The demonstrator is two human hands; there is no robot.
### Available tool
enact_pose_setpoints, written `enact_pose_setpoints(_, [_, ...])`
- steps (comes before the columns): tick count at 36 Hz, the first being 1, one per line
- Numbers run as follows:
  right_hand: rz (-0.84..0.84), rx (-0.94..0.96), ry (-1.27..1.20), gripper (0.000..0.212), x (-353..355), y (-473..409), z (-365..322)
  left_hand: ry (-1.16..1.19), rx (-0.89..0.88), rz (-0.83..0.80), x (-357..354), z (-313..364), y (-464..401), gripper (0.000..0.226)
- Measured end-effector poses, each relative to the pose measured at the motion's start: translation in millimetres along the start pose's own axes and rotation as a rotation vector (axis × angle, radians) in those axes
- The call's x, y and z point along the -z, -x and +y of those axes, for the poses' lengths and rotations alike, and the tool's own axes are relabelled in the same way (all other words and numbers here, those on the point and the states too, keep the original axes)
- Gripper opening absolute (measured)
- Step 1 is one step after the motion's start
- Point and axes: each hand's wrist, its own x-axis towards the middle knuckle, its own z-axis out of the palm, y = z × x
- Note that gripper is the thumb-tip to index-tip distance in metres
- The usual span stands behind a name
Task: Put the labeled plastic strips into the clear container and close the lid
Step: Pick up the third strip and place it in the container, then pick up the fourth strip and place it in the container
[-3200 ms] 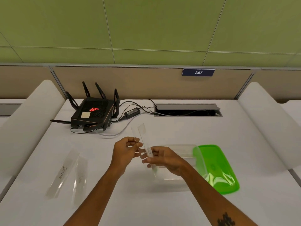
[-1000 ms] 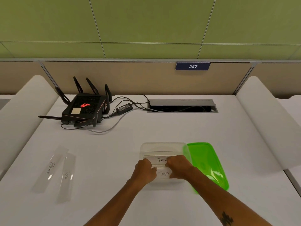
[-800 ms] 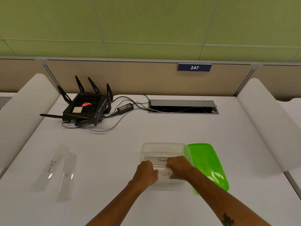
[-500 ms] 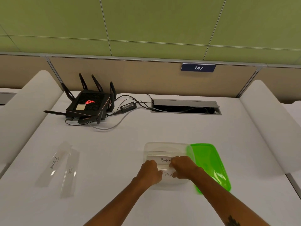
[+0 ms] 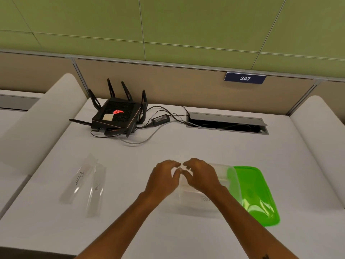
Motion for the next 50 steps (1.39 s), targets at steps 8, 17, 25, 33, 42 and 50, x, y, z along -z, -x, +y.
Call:
enact_pose_setpoints(8, [-0.125,0.105,-0.119,0.047,-53.0,-11.3,-73.4,-0.027,0.095,0.093,63.1,-77.7,-1.0,0.028])
enact_pose_setpoints(17, [-0.423,0.104,-0.254,0.061,-125.6,-9.2,-146.2,-0.154,0.325,0.18,124.2,-172.9,21.6,0.03])
enact_pose_setpoints(25, [-0.624,0.138,-0.339,0.074,-172.4,2.0,-192.0,-0.147,0.523,0.169,145.5,-218.7,37.8,0.044])
enact_pose_setpoints(33, [-0.697,0.126,-0.361,0.077,-200.9,8.6,-215.2,-0.172,0.589,0.092,150.0,-236.1,38.1,0.039])
enact_pose_setpoints(42, [-0.698,0.072,-0.393,0.076,-211.8,8.9,-224.8,-0.167,0.547,0.103,148.6,-242.4,32.2,0.013])
enact_pose_setpoints(50, [-0.563,0.003,-0.528,0.07,-204.4,6.4,-218.6,-0.097,0.56,0.121,147.4,-228.1,26.6,0.013])
